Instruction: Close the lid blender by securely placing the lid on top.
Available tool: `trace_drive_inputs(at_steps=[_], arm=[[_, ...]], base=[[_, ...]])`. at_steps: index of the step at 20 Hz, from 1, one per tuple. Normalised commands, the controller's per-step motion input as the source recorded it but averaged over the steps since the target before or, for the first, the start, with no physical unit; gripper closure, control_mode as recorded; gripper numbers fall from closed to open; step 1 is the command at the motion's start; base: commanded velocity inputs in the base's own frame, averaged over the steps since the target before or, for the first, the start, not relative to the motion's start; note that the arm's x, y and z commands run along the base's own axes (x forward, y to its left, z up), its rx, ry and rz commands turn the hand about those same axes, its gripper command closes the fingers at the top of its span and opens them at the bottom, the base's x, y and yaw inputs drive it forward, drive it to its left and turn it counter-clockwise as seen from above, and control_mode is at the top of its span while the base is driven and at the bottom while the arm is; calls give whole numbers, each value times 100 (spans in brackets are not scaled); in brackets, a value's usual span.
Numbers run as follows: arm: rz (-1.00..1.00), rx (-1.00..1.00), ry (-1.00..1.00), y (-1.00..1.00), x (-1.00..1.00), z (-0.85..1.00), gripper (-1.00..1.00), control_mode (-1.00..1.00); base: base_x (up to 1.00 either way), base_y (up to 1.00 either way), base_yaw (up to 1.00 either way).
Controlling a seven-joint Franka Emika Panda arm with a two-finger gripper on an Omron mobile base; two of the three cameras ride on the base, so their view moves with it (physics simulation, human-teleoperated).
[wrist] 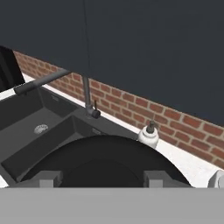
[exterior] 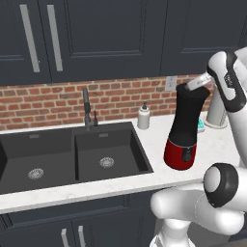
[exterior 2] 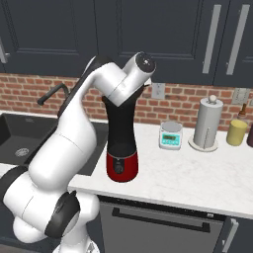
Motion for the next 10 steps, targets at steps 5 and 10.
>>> trace_drive_inputs(at_steps=[5, 10], arm=[[0, -4, 0, -12, -29, -12, 100, -100], [0, -6, 2, 0, 0, -15, 100, -100]], base=[[0, 0, 0], [0, 0, 0]])
